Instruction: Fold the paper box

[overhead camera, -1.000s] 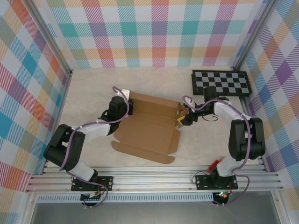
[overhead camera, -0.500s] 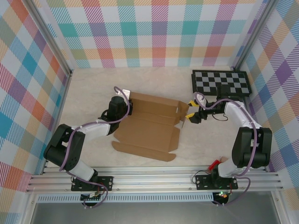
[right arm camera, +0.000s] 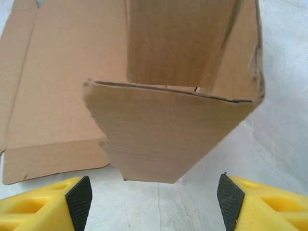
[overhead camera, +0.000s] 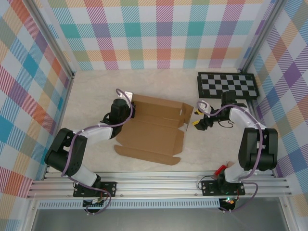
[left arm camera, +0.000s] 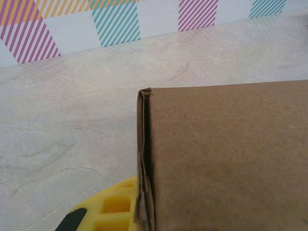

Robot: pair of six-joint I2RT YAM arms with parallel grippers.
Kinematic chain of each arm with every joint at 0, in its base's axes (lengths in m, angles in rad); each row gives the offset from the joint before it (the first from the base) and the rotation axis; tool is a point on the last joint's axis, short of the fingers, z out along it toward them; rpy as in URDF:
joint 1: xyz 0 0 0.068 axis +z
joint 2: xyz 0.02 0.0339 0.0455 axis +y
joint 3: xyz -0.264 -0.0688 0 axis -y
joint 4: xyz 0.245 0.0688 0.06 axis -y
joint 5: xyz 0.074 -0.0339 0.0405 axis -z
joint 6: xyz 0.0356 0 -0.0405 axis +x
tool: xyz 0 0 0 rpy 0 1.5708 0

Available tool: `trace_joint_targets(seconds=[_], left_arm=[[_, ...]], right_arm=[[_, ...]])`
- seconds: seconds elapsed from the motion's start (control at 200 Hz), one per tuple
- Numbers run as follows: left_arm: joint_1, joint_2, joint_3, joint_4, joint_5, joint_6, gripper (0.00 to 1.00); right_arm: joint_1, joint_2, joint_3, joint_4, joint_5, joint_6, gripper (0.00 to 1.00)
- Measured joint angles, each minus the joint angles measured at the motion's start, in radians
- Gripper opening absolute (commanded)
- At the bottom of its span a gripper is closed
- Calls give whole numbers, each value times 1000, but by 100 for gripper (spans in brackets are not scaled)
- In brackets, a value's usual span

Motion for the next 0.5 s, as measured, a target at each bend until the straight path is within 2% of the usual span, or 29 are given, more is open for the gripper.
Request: trace_joint_targets(seconds=[0.505], left_arm=[[0, 0, 0, 0, 14, -4, 0]], right_arm=[[33, 122, 114, 6, 35, -13, 62]])
